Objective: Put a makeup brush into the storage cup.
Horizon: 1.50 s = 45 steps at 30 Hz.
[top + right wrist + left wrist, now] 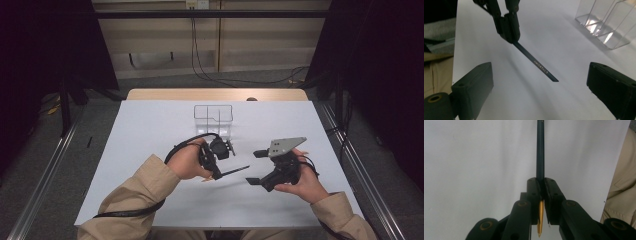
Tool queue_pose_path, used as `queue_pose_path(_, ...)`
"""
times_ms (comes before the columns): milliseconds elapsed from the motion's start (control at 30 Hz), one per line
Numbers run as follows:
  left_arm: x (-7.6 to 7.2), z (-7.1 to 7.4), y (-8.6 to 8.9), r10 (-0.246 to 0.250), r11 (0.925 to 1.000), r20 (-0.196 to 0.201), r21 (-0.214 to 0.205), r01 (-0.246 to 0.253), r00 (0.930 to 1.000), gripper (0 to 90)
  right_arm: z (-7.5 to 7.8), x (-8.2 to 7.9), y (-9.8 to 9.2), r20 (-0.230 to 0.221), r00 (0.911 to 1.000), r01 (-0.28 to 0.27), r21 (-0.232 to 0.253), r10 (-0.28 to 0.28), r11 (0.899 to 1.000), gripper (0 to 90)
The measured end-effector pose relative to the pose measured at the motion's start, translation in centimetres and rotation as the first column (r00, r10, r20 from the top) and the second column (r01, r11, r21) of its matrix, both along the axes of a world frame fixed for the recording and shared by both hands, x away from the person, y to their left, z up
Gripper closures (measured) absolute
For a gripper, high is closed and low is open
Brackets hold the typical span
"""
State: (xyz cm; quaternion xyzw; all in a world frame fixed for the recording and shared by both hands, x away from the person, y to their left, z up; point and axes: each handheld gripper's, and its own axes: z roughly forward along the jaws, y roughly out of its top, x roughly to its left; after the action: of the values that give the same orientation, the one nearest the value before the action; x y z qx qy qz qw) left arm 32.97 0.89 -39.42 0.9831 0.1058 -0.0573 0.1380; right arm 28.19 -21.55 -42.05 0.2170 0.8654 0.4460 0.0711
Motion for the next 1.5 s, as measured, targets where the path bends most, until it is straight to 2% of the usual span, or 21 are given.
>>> queue_pose_path(167,-0.1,0.1,-0.1,-0.005,0.9999,-0.009,-0.009,0.005,0.9999,83.6,0.2,0.5,0.7,-0.007,0.9994,-0.033,-0.091,0.033,0.995,9.5)
queue_pose_path(233,-0.2,0.2,-0.1,-0.008,0.9999,-0.008,-0.012,0.008,0.9999,83.6,0.4,0.7,0.9,-0.006,0.9986,-0.053,-0.125,0.053,0.991,13.4)
queue_pose_path(300,-0.2,0.1,0.0,-0.010,0.9999,-0.002,-0.014,0.010,0.9999,83.5,0.6,0.8,0.9,0.006,0.9979,-0.063,-0.144,0.065,0.988,16.0)
queue_pose_path(533,-0.2,0.1,-0.1,-0.020,0.9997,-0.012,-0.013,0.020,0.9997,83.6,1.2,1.6,1.4,-0.011,0.9939,-0.109,-0.219,0.109,0.970,26.3)
queue_pose_path(733,-0.4,0.3,-0.3,-0.032,0.9993,-0.012,-0.018,0.032,0.9994,83.5,1.4,1.9,1.9,-0.031,0.9884,-0.152,-0.238,0.149,0.959,35.5)
queue_pose_path(767,-0.4,0.3,-0.3,-0.029,0.9993,-0.014,-0.022,0.029,0.9995,83.6,1.4,1.9,2.0,-0.026,0.9880,-0.154,-0.244,0.153,0.957,37.8)
queue_pose_path(800,-0.4,0.3,-0.3,-0.028,0.9993,-0.011,-0.024,0.028,0.9995,83.6,1.4,2.0,2.1,-0.039,0.9856,-0.169,-0.249,0.164,0.954,43.4)
queue_pose_path(867,-0.5,0.3,-0.3,-0.029,0.9993,-0.012,-0.024,0.029,0.9995,83.6,1.5,2.1,2.2,-0.054,0.9840,-0.178,-0.254,0.170,0.951,47.7)
queue_pose_path(967,-0.5,0.3,-0.3,-0.028,0.9992,-0.011,-0.030,0.028,0.9995,83.5,1.5,2.3,2.5,-0.054,0.9838,-0.179,-0.270,0.171,0.946,50.6)
queue_pose_path(1167,-0.6,0.4,-0.3,-0.037,0.9988,-0.011,-0.033,0.037,0.9993,83.6,1.4,2.5,3.3,-0.062,0.9777,-0.210,-0.312,0.201,0.927,56.0)
queue_pose_path(1300,-0.6,0.4,-0.4,-0.039,0.9986,-0.013,-0.037,0.039,0.9992,83.5,1.4,2.5,3.6,-0.058,0.9762,-0.216,-0.319,0.209,0.923,58.7)
queue_pose_path(1367,-0.7,0.3,-0.5,-0.021,0.9985,-0.016,-0.051,0.021,0.9996,83.5,1.4,2.5,3.7,-0.060,0.9742,-0.225,-0.318,0.218,0.921,62.5)
queue_pose_path(1433,-0.6,0.4,-0.5,-0.042,0.9983,-0.015,-0.040,0.041,0.9990,83.5,1.2,2.5,3.8,-0.055,0.9712,-0.237,-0.328,0.232,0.914,65.9)
queue_pose_path(1500,-0.6,0.4,-0.5,-0.042,0.9979,-0.022,-0.052,0.040,0.9989,83.6,1.1,2.4,4.0,-0.064,0.9676,-0.252,-0.332,0.244,0.909,68.3)
